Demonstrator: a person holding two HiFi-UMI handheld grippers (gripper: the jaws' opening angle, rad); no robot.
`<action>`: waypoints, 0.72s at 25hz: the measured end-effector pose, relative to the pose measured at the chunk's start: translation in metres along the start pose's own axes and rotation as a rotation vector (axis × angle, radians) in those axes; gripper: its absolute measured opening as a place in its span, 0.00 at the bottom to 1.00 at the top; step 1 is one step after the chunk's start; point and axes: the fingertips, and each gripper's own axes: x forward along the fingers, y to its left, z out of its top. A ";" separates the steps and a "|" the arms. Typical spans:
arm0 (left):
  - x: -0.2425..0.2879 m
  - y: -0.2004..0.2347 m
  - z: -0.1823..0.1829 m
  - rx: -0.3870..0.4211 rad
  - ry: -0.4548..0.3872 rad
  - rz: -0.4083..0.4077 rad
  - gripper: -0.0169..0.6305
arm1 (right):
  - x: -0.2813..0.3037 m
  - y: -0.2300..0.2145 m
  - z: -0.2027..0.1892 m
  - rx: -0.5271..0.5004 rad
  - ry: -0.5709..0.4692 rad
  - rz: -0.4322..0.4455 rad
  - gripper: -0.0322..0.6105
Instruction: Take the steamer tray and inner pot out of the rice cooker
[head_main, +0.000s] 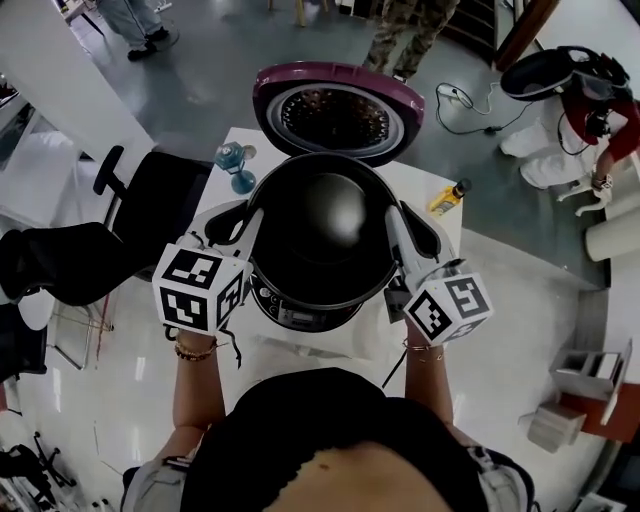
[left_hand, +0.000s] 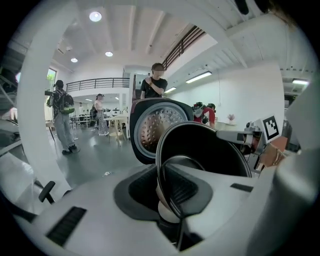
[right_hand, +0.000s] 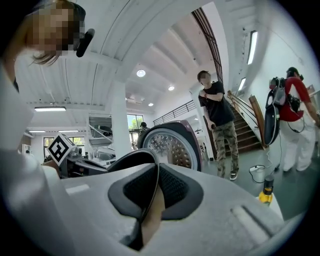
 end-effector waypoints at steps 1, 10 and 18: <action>-0.005 -0.002 0.000 -0.005 -0.013 0.009 0.10 | -0.003 0.002 0.002 -0.004 -0.004 0.009 0.09; -0.050 -0.006 0.017 -0.078 -0.196 0.061 0.08 | -0.014 0.028 0.019 -0.010 -0.078 0.084 0.09; -0.080 0.021 0.020 -0.077 -0.245 0.066 0.08 | 0.000 0.065 0.024 -0.019 -0.101 0.098 0.09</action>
